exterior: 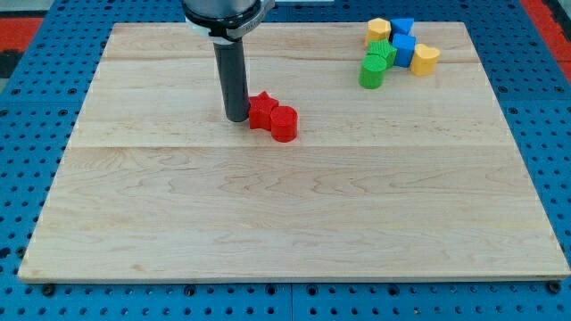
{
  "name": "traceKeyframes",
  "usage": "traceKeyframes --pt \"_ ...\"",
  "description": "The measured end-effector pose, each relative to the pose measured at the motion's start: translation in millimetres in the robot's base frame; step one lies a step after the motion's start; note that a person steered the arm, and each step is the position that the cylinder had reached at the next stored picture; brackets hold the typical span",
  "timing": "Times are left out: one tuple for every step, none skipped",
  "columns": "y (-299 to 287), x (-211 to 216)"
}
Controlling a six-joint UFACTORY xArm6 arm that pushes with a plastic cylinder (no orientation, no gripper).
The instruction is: Separate the triangle and hexagon from the group of blocks
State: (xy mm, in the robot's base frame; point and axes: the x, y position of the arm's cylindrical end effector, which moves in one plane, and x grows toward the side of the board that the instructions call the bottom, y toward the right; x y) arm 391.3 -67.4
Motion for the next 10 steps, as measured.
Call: traceKeyframes --pt "0.0 0.0" --pt "7.0 -10.2" --pt "17.3 -53.2" --pt "21.6 -78.9" --pt "26.0 -83.6" --pt "26.0 -83.7" --pt "69.5 -70.4" --pt "150.3 -29.3" --pt "278.7 -29.8" --pt "350.0 -80.3"
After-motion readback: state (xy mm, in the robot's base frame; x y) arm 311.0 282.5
